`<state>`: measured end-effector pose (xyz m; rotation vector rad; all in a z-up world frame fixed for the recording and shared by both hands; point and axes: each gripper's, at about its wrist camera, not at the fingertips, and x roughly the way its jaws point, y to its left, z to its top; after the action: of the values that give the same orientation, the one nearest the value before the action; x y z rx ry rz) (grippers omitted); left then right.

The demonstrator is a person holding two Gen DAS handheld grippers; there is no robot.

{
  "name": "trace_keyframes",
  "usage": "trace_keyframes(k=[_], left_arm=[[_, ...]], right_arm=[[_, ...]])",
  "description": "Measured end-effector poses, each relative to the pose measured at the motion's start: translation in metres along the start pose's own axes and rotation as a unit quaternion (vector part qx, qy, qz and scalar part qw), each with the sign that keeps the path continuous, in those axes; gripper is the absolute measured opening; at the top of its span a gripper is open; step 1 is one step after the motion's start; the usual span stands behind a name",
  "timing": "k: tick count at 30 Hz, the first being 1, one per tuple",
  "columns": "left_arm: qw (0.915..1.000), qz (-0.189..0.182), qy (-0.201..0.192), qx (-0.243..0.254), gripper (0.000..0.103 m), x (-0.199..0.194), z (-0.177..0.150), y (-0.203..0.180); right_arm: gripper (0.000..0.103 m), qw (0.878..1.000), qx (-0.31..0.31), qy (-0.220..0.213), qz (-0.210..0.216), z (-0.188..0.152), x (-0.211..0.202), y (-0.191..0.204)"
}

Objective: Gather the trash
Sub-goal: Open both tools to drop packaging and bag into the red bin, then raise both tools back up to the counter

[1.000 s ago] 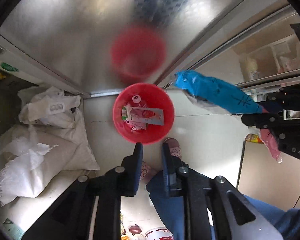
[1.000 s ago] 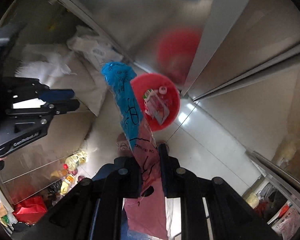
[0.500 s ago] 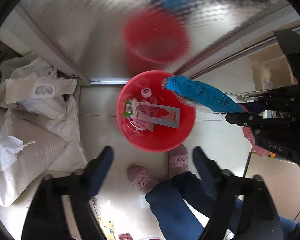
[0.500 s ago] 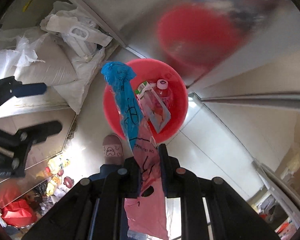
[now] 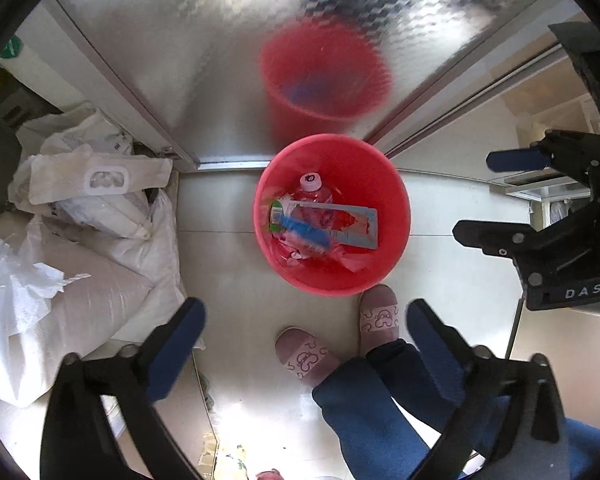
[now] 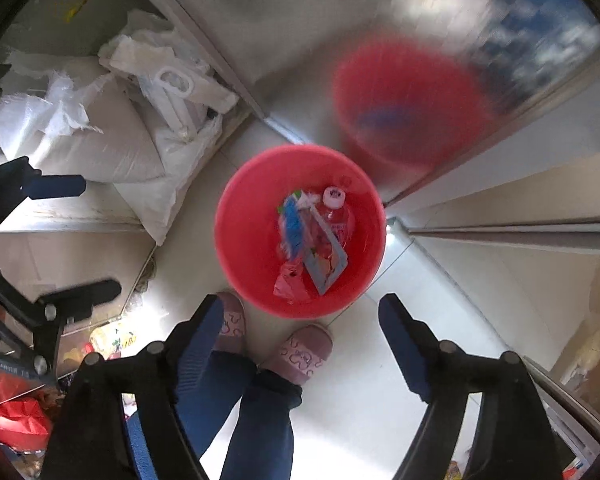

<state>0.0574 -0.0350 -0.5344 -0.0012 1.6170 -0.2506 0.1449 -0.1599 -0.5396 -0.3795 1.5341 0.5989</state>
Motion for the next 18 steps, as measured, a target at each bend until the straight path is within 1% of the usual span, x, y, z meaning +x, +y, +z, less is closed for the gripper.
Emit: trace_keyframes(k=[2,6,8,15,18], left_arm=[[1.0,0.0,-0.007,0.0,0.103,-0.011,0.0,-0.003],[0.9997,-0.013,-0.02,-0.001,0.103,-0.038,0.0,-0.009],[0.9997,-0.005,-0.025,0.003,0.103,-0.052,0.001,-0.014],[0.9983,0.0,-0.058,0.001,0.103,-0.121,-0.003,-0.025],[0.9966,0.02,-0.079,0.008,0.103,-0.157,-0.008,-0.035]], right_arm=[[0.092,1.0,-0.001,-0.017,0.0,-0.001,-0.012,0.003],[0.096,0.999,-0.007,-0.048,-0.007,-0.009,-0.043,0.009],[0.102,0.998,-0.005,-0.058,-0.008,-0.013,-0.056,0.012],[0.102,0.996,0.017,-0.088,-0.021,-0.033,-0.117,0.018],[0.102,0.994,0.03,-0.101,-0.014,-0.043,-0.147,0.025]])
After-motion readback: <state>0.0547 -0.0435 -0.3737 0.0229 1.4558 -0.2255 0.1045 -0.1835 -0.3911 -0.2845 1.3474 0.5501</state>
